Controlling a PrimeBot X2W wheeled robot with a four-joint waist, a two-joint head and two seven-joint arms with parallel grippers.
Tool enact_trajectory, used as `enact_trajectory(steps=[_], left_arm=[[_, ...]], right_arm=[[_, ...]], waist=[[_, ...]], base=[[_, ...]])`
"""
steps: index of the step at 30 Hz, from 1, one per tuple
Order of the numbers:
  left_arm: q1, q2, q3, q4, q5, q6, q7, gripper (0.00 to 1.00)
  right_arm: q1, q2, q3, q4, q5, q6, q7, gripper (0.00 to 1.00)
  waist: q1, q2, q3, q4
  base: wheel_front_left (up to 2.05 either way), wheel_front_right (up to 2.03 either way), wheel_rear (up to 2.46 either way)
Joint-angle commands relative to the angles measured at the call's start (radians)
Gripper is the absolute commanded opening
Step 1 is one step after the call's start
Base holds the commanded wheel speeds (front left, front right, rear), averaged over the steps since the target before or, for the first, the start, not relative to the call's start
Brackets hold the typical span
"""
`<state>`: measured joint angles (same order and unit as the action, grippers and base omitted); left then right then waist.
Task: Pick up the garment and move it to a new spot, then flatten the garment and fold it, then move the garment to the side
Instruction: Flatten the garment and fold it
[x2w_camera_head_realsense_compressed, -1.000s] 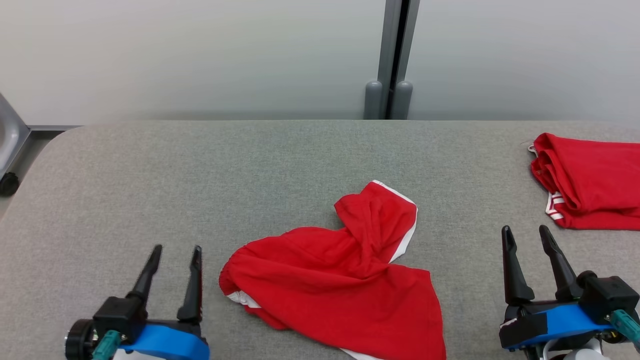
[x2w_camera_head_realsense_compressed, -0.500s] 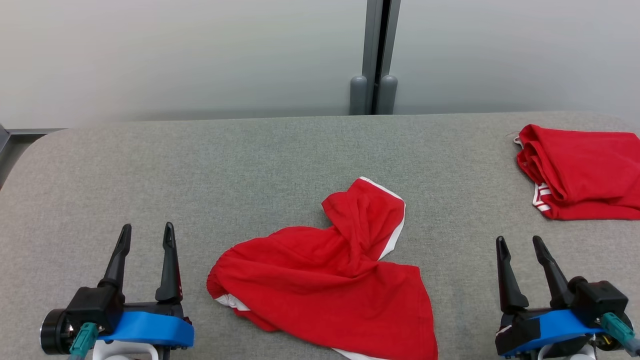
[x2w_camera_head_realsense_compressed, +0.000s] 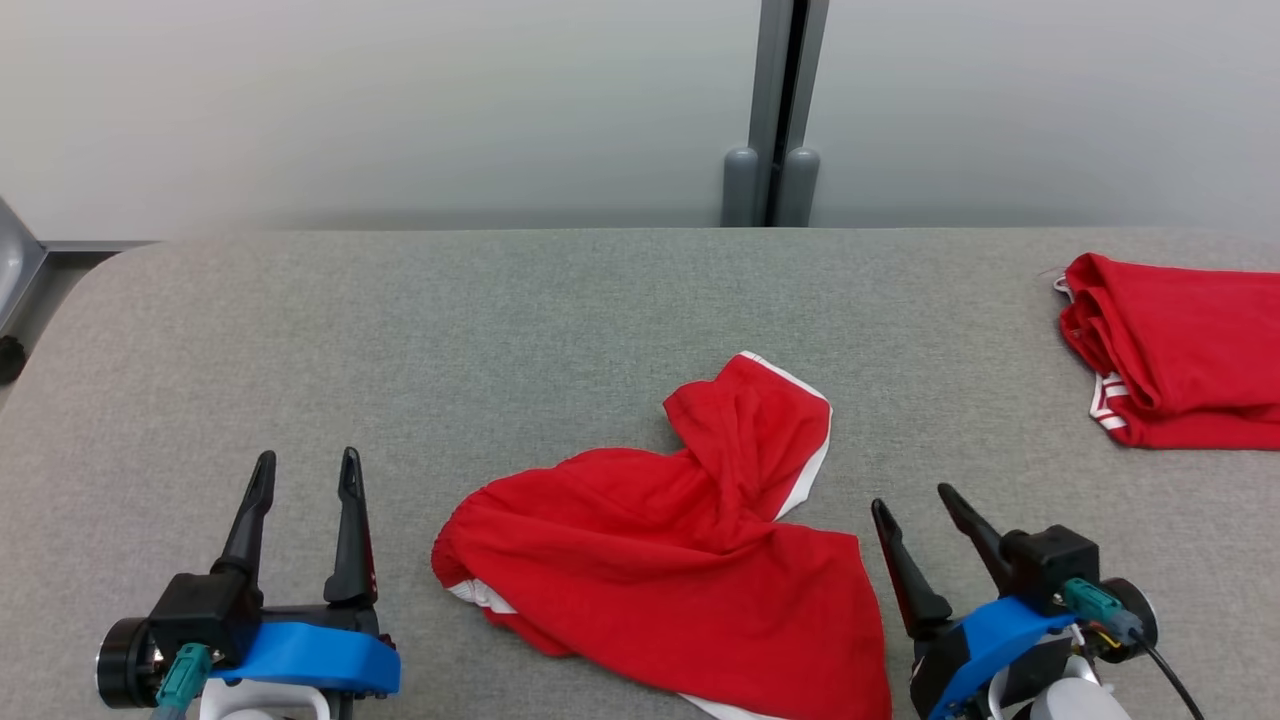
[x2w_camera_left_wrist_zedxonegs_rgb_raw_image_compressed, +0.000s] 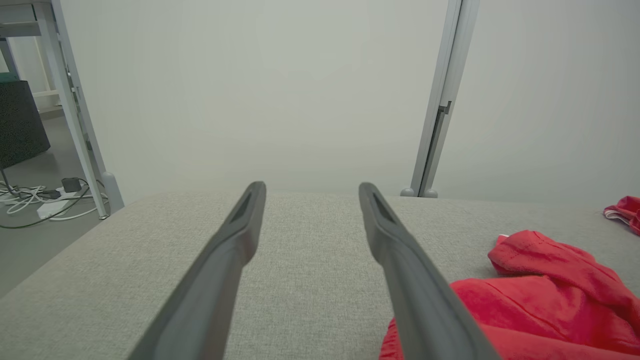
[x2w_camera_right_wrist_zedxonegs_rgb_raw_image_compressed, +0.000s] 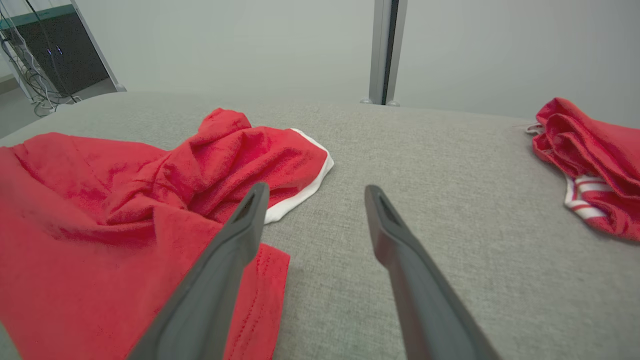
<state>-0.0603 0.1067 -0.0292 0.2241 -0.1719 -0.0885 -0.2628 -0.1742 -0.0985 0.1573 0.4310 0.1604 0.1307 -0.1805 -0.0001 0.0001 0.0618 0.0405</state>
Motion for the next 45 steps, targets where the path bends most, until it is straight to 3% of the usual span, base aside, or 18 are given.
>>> enact_trajectory(steps=[1,16,19,30,38,41,42,43,44,45], left_arm=[[-0.012,-0.004,0.004,0.001,0.006,-0.003,-0.002,1.00],[-0.043,-0.030,0.021,0.016,0.025,-0.025,-0.002,1.00],[-0.047,-0.033,0.025,0.017,0.028,-0.027,-0.002,1.00],[-0.068,-0.043,0.021,0.024,0.034,-0.035,-0.002,1.00],[-0.084,-0.051,-0.001,0.032,0.028,-0.037,-0.002,1.00],[-0.090,-0.053,-0.002,0.033,0.027,-0.039,-0.002,1.00],[-0.091,-0.053,-0.002,0.034,0.027,-0.039,-0.002,1.00],[-0.091,-0.054,-0.001,0.033,0.027,-0.039,-0.002,1.00],[-0.090,-0.054,-0.002,0.034,0.027,-0.040,-0.002,1.00],[-0.089,-0.055,-0.002,0.035,0.027,-0.040,-0.002,1.00]], right_arm=[[-0.016,-0.007,0.011,0.014,0.003,0.000,0.009,1.00],[-0.087,-0.014,0.161,0.277,0.039,0.000,0.043,1.00],[-0.105,-0.016,0.189,0.310,0.060,0.000,0.036,0.00],[-0.269,-0.109,0.168,0.375,0.103,0.000,-0.008,0.00],[-0.423,-0.194,0.108,0.495,0.100,0.000,-0.012,0.00],[-0.463,-0.194,0.106,0.553,0.092,0.000,-0.005,0.00],[-0.474,-0.190,0.108,0.569,0.091,0.000,-0.010,0.09],[-0.483,-0.184,0.111,0.582,0.090,0.000,-0.018,0.83],[-0.490,-0.179,0.110,0.592,0.095,0.000,-0.026,1.00],[-0.494,-0.176,0.108,0.602,0.100,0.000,-0.035,1.00]], waist=[[0.0001,-0.0001,0.005,0.006],[0.0001,-0.0001,0.048,0.053],[0.0001,-0.0001,0.051,0.053],[0.0001,-0.0001,0.073,0.060],[0.0001,-0.0001,0.098,0.084],[0.0001,-0.0001,0.105,0.087],[0.0001,-0.0001,0.106,0.087],[0.0001,-0.0001,0.107,0.086],[0.0001,-0.0001,0.108,0.085],[0.0001,-0.0001,0.106,0.082]], base=[[0.00,0.00,0.00],[0.00,0.00,0.00],[0.00,0.00,0.00],[0.00,0.00,0.00],[0.00,0.00,0.00],[0.00,0.00,0.00],[0.00,0.00,0.00],[0.00,0.00,0.00],[0.00,0.00,0.00],[0.00,0.00,0.00]])
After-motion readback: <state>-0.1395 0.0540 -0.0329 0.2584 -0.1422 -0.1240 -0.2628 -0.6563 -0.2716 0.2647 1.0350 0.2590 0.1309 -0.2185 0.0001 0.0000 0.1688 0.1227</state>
